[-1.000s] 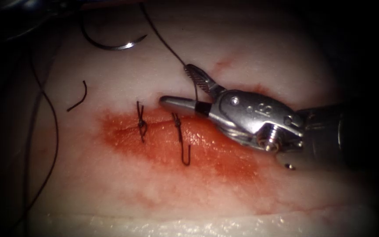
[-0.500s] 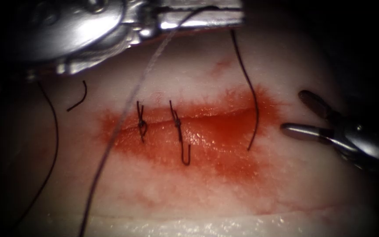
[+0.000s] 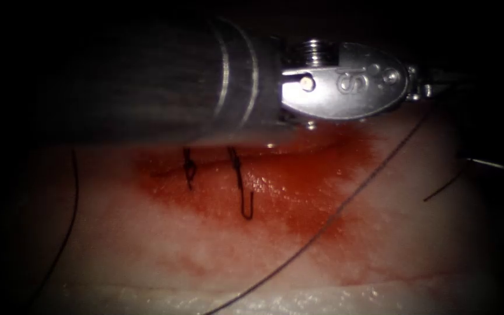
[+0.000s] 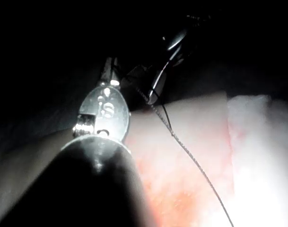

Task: Wound Closure
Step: Release suture from left needle holder, then fetch remaining suture tail with left gripper

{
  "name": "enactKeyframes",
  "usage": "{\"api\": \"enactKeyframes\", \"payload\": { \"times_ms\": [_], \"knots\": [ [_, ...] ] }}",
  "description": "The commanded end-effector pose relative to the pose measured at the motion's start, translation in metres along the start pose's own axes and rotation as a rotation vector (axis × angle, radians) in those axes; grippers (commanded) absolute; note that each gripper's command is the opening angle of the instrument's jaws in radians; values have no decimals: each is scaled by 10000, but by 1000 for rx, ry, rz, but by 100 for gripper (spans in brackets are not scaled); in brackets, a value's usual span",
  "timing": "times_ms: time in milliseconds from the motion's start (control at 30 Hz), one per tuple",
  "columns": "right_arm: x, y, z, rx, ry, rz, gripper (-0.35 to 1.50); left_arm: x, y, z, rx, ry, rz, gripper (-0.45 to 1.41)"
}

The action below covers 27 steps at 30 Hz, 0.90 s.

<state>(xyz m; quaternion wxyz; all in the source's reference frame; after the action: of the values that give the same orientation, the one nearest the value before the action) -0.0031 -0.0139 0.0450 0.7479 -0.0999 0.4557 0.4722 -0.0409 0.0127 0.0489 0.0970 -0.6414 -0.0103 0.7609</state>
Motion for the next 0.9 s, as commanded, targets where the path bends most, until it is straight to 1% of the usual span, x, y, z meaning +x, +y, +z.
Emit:
{"api": "enactKeyframes", "payload": {
  "times_ms": [33,167,267,333,367,400,467,500,533,567,600,667,700,767,800,833,867,900],
  "knots": [
    [-8,-1,0,-4,-3,-2,103,-11,-7,9,1,-1,-2,-45],
    [-10,9,-13,-26,8,-5,103,-48,-36,26,36,-39,-1,-45],
    [-10,9,-14,-34,27,-3,133,-70,-44,43,27,-79,-12,-45],
    [-9,6,-13,-23,32,-2,141,-85,-47,54,20,-107,-20,-10],
    [-8,1,-11,12,40,-2,147,-96,-48,60,17,-123,-52,27],
    [-8,-2,-10,33,45,-2,147,-100,-47,62,18,-127,-77,32],
    [-7,-8,-9,53,50,0,148,-107,-41,64,21,-131,-114,34],
    [-7,-11,-7,57,51,1,148,-108,-37,65,18,-134,-129,41],
    [-6,-14,-6,63,53,1,148,-108,-33,64,15,-136,-144,54],
    [-5,-18,-3,67,54,3,148,-106,-24,62,2,-143,-172,100],
    [-4,-19,-2,69,55,3,148,-104,-21,60,-5,-146,-173,117],
    [-2,-25,2,70,56,-6,148,-88,-18,40,-39,-156,-188,137],
    [-2,-25,3,73,56,-6,148,-82,-19,32,-34,-160,-193,138],
    [-2,-27,2,75,57,-5,148,-63,-24,2,-11,-184,-210,138],
    [-2,-29,-1,78,58,-5,148,-53,-23,-21,-5,-199,-206,138],
    [-2,-30,-2,81,58,-5,148,-48,-20,-38,-7,-207,-204,138],
    [-3,-33,-7,88,60,-4,148,-42,-14,-65,2,-233,-202,138],
    [-3,-36,-10,92,61,-4,148,-40,-10,-78,10,-250,-205,135]
  ]
}}
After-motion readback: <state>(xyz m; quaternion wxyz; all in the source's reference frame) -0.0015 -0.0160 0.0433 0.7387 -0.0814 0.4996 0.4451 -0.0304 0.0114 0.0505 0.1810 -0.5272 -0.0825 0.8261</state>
